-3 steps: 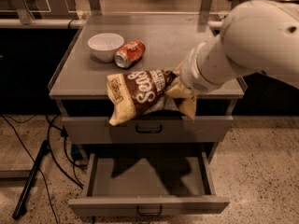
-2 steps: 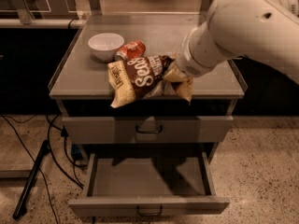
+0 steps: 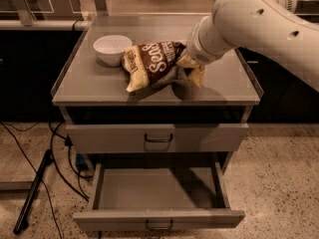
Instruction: Pick brown chip bag from middle drawer and place on counter
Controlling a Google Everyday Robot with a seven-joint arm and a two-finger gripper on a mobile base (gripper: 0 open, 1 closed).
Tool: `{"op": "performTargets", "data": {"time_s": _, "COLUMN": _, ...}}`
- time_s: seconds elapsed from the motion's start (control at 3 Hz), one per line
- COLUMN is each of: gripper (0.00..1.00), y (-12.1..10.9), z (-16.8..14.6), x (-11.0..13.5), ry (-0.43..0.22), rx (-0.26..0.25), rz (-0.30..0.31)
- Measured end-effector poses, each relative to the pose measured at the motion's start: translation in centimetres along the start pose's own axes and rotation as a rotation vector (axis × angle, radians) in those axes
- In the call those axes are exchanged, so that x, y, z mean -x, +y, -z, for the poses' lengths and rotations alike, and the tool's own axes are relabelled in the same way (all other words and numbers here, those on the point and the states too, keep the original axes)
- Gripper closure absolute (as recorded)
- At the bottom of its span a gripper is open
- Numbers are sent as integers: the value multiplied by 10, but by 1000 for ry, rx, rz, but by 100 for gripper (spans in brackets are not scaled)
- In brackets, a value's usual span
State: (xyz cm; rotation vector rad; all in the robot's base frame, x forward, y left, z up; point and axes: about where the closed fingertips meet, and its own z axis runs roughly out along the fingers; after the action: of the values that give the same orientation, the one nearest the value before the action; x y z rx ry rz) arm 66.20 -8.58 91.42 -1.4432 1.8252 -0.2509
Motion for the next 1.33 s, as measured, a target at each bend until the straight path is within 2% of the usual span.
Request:
{"op": "performTargets", "data": {"time_s": 0.33, "gripper": 100, "y": -12, "z": -26, "x": -20, "ry": 1, "rx": -5, "rz": -62}}
{"op": "performTargets", "data": {"time_s": 1.0, "gripper": 98, "y": -15, "z": -42, "x": -45, "ry": -9, "rx": 5, "rz": -163}}
{"op": "performTargets", "data": {"time_s": 1.33, "gripper": 74, "y": -15, "z": -42, "x": -45, "ry": -9, "rx": 5, "rz": -163}}
